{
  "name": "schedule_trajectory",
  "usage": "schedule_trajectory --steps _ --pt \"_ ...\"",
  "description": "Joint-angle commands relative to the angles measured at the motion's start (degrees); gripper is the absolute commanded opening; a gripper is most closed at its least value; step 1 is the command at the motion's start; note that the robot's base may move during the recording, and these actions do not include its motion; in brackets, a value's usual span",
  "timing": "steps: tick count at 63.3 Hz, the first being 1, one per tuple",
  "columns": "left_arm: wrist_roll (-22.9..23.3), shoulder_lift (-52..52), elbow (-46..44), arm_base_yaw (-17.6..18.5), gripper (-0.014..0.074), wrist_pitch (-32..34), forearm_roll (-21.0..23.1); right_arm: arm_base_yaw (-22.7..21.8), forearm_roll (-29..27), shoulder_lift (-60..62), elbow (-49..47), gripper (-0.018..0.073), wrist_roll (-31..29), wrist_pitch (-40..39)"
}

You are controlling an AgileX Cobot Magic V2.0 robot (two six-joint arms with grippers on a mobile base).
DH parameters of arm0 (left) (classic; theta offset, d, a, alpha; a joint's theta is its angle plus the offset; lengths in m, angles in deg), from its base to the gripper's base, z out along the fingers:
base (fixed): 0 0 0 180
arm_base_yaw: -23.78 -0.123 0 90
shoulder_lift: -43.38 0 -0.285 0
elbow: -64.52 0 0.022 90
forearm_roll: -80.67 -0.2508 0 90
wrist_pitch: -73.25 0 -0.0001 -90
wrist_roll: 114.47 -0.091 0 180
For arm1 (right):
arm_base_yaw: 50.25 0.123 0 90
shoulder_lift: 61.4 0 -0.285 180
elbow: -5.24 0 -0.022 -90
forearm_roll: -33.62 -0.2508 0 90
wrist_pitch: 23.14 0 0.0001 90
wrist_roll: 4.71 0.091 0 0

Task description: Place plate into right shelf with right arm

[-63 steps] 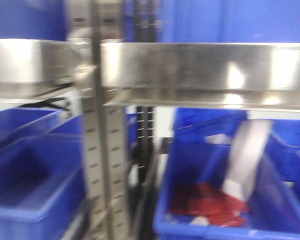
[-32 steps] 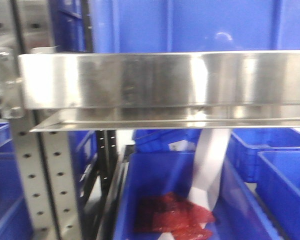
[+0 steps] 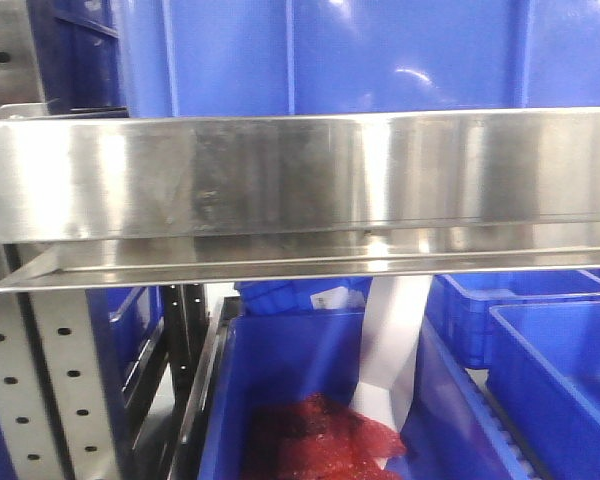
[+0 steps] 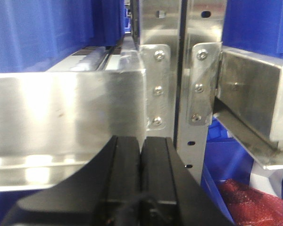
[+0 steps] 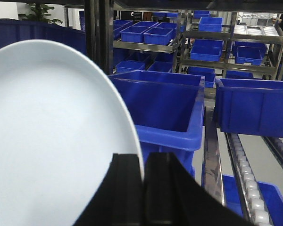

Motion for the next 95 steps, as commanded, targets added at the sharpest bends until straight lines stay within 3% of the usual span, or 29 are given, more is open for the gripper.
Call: schedule_trajectory --steps 1,24,53,65,81,95 --pt "0.2 -0.6 0.4 0.3 -0.0047 4.9 0.3 -0.5 0.9 -0.4 -1.6 0.0028 -0.1 -5.2" --pt "0.2 -0.6 0.4 0.3 -0.0047 4.9 0.3 -0.5 0.9 -3.9 -6.0 0.0028 -0.1 -10.7" --pt "0.2 -0.6 0.4 0.3 -0.0047 4.9 0.3 -0.5 1.0 -39.6 -44.6 0.0028 -0.1 -0.8" --pt "0.2 -0.6 0.4 0.3 -0.0047 4.9 0.3 -0.7 1.1 -53.7 -54.3 0.0028 -0.1 4.0" --pt "0.2 -0.6 0.4 0.3 -0.0047 4.9 0.3 -3.8 1.1 -67.1 -57.6 0.0028 -0.1 5.1" --pt "0.2 -0.6 0.4 0.3 -0.0047 4.9 0.3 -4.5 1.1 -70.0 -57.6 0.0032 -0.1 5.2"
